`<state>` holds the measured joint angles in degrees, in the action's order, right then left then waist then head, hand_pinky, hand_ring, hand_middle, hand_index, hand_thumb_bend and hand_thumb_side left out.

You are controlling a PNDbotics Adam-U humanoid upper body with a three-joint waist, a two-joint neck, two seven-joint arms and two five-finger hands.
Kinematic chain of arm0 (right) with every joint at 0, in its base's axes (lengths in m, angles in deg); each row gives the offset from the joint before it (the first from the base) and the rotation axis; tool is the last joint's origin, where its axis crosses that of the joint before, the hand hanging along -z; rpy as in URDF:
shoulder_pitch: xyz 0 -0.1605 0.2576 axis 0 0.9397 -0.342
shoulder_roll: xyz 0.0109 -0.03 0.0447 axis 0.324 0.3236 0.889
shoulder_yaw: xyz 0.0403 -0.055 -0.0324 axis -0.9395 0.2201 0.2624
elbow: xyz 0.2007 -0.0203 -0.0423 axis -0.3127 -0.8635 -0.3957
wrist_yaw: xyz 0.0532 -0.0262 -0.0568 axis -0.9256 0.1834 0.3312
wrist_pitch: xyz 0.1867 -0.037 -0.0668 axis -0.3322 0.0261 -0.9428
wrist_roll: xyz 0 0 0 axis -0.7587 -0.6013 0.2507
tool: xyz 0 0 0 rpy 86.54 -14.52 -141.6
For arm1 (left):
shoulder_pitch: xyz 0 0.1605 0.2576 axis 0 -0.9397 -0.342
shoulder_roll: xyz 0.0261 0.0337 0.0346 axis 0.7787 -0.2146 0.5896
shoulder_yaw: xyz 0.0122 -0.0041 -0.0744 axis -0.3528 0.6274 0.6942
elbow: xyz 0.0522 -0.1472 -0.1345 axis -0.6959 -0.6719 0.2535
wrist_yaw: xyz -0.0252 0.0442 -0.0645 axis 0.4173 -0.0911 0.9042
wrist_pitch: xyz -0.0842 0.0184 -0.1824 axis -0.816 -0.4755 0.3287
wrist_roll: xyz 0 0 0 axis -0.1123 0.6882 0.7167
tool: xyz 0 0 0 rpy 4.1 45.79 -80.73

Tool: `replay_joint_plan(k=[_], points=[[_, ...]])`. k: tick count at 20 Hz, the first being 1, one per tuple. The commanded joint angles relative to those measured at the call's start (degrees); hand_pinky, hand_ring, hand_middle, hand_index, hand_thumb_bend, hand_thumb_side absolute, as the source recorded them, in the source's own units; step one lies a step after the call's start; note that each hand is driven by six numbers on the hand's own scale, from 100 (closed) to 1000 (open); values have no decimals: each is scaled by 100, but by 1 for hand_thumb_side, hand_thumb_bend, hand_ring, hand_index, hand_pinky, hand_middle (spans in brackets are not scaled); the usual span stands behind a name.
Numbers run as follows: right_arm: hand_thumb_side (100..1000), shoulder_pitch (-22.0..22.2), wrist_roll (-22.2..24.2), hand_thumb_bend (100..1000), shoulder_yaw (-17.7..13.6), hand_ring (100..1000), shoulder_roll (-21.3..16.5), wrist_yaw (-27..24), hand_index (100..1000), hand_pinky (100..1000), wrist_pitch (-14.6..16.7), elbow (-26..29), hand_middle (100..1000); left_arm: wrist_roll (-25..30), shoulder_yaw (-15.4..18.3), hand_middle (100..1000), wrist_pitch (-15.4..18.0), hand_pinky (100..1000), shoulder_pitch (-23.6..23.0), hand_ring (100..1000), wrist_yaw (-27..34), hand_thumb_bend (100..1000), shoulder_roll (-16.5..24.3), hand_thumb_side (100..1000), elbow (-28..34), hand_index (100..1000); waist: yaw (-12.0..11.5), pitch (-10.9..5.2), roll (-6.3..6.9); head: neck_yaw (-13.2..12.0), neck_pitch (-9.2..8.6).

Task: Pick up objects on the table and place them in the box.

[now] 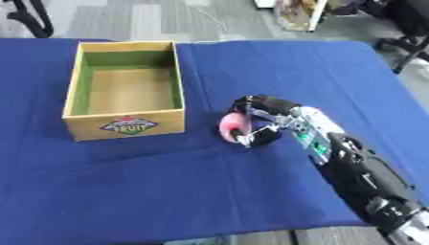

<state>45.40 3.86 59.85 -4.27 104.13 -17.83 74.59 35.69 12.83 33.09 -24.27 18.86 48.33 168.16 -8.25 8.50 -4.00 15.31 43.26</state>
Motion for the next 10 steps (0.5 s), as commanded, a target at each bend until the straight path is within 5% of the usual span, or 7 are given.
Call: replay_joint_plan(k=[1,10], points=[[338,-60,-279,100,-84,532,-202,-24,712,372,-36,243,584,1,-3,546,5,642,59,731,14,357,48,145,67,711,8,-79,7,2,10],[305,-71,-499,100,-112,511,-441,-526,677,339,-260,817,543,-8,5,546,5,642,48,731,23,357,57,144,64,711,14,-113,-5,-18,11]])
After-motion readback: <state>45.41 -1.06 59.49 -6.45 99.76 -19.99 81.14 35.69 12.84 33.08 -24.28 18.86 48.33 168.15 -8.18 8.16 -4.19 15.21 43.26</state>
